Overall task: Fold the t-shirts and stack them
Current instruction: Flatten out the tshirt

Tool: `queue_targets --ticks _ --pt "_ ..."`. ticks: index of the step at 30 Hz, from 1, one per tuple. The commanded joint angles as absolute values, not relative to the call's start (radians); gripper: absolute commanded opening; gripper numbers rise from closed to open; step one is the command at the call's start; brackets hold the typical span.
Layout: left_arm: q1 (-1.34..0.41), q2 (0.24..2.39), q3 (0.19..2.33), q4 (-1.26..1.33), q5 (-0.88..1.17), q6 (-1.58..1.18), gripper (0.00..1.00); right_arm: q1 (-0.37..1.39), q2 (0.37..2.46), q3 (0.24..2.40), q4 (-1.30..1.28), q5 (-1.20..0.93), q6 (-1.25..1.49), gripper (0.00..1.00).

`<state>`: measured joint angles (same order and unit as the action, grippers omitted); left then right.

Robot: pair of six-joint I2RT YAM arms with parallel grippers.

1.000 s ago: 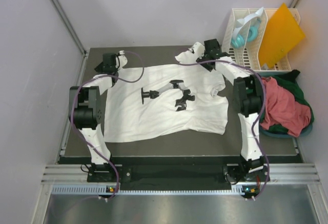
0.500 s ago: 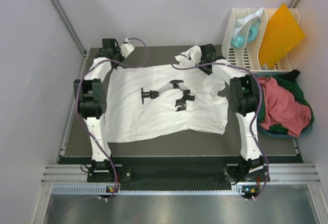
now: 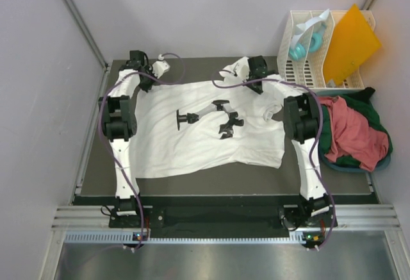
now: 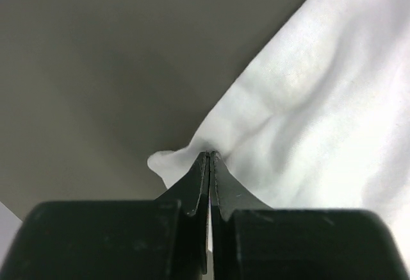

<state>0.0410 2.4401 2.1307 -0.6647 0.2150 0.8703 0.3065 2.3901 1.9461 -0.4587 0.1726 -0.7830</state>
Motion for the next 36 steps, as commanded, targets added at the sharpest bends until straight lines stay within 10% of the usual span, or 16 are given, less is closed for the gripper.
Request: queue_targets --ticks 1,27,36 --pt "0.048 2.485 2.157 -0.648 0.139 0.871 0.0 0.314 2.437 1.988 -0.469 0.176 -0.779 0.0" --pt "0.006 2.33 1.908 0.049 -0.46 0.816 0.0 0.321 2.352 1.882 -0.378 0.253 -0.755 0.0" --pt "0.003 2.028 1.856 -0.11 -0.324 0.767 0.04 0.327 2.125 1.85 -0.336 0.212 -0.709 0.46"
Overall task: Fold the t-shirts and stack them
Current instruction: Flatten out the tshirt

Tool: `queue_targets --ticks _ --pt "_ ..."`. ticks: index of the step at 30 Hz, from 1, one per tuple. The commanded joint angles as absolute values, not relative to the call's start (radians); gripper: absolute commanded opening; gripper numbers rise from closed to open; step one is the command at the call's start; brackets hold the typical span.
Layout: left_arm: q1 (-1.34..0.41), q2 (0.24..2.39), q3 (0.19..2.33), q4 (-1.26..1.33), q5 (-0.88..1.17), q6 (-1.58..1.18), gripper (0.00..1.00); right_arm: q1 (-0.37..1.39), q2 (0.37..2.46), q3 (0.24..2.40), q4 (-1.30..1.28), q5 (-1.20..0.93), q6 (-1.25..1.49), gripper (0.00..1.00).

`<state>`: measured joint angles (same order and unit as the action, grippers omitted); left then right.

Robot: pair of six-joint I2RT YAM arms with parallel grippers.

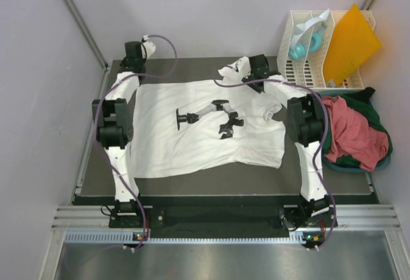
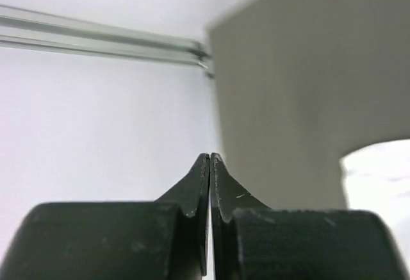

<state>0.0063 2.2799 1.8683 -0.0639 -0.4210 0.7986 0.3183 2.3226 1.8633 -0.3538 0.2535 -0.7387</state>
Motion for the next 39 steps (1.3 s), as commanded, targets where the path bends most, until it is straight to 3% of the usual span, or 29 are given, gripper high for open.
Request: queue_targets --ticks 1,2,6,12,17,25,32,39 --pt "0.003 1.995 1.844 -0.151 -0.283 0.796 0.19 0.327 2.074 1.824 -0.345 0.184 -0.719 0.52" --pt "0.003 1.959 1.786 -0.188 -0.208 0.813 0.27 0.328 2.048 1.807 -0.362 0.167 -0.751 0.53" --pt "0.003 1.701 1.524 -0.397 -0.019 0.981 0.32 0.328 1.907 1.66 -0.533 0.074 -0.9 0.55" --pt "0.003 1.334 1.068 -0.59 0.176 1.279 0.33 0.327 1.625 1.262 -0.786 -0.046 -1.13 0.56" --pt "0.003 1.137 0.881 -0.799 0.201 1.48 0.33 0.321 1.479 1.169 -0.975 -0.184 -1.155 0.57" --pt "0.003 1.094 0.864 -1.025 0.207 1.559 0.33 0.232 1.555 1.198 -1.218 -0.388 -1.178 0.55" --pt "0.003 1.091 0.818 -1.046 0.166 1.603 0.34 0.06 1.689 1.229 -1.172 -0.462 -1.118 0.55" --pt "0.003 1.095 0.827 -1.038 0.167 1.595 0.35 0.052 1.782 1.278 -1.204 -0.52 -1.123 0.54"
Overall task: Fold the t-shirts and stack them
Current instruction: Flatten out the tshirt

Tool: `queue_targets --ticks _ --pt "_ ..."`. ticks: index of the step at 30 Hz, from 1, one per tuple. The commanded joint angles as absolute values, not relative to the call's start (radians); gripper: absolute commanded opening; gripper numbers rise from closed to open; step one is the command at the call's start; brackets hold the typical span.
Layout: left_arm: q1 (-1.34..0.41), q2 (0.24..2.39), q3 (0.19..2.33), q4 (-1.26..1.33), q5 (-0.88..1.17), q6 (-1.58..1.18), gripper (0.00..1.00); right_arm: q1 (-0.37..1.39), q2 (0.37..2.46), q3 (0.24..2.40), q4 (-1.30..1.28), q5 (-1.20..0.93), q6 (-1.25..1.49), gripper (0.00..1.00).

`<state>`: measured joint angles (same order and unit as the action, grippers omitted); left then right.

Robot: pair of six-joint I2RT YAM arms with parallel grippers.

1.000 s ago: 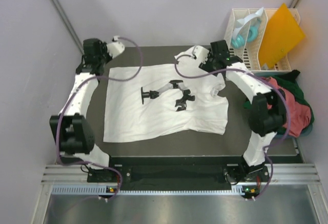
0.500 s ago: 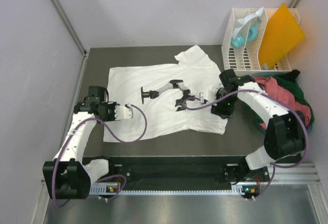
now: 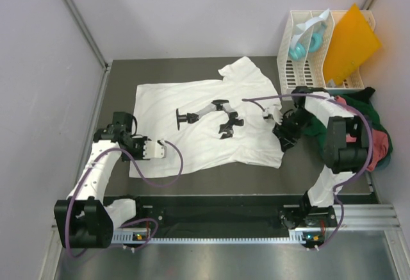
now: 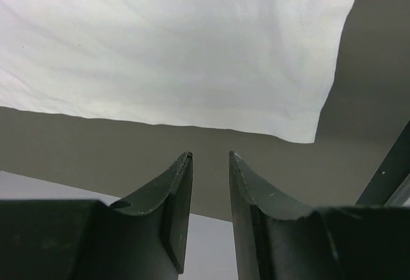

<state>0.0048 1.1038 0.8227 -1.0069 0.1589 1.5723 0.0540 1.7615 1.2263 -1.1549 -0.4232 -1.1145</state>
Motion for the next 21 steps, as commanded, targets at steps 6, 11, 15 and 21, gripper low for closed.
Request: queue_targets --ticks 6,11,15,21 --pt "0.003 1.088 0.834 -1.057 0.166 1.594 0.35 0.054 1.824 1.29 -1.301 -0.572 -1.181 0.54" --pt "0.005 1.088 0.831 -1.062 0.16 1.608 0.35 0.054 1.839 1.267 -1.353 -0.557 -1.213 0.52" --pt "0.005 1.091 0.836 -1.069 0.167 1.617 0.35 0.055 1.859 1.264 -1.403 -0.557 -1.238 0.5" --pt "0.003 1.075 0.816 -1.1 0.176 1.646 0.36 0.063 1.845 1.221 -1.416 -0.568 -1.241 0.5"
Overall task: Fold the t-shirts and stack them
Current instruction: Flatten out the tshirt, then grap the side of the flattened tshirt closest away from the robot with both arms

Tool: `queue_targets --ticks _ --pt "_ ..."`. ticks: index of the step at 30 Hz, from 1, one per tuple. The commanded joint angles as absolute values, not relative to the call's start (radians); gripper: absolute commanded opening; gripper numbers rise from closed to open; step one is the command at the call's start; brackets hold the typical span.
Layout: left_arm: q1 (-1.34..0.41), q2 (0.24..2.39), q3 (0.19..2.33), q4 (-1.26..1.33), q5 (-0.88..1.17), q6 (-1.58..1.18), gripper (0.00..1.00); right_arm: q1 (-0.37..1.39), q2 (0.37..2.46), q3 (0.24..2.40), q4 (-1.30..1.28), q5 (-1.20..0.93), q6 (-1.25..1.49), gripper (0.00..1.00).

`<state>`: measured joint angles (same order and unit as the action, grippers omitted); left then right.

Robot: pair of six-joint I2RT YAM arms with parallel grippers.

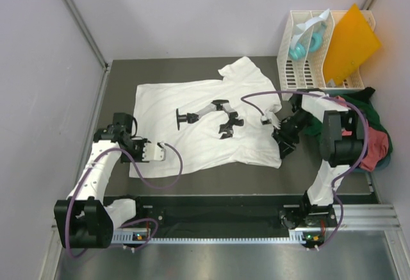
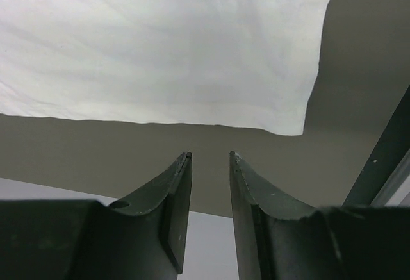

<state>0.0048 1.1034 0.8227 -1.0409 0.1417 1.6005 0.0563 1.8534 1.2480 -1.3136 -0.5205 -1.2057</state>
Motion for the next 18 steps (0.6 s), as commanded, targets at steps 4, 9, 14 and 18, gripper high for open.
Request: queue_targets --ticks 4,9,14,18 --pt "0.003 1.02 0.793 -1.109 0.193 1.658 0.36 0.072 1.798 1.178 -1.32 -0.551 -1.194 0.5" --pt "0.003 0.928 0.781 -1.167 0.256 1.646 0.37 0.08 1.746 1.141 -1.252 -0.505 -1.143 0.51" --pt "0.003 0.815 0.729 -1.279 0.29 1.683 0.37 0.081 1.72 1.137 -1.22 -0.477 -1.117 0.52" --pt "0.003 0.718 0.626 -1.289 0.282 1.717 0.38 0.083 1.709 1.143 -1.207 -0.474 -1.106 0.52"
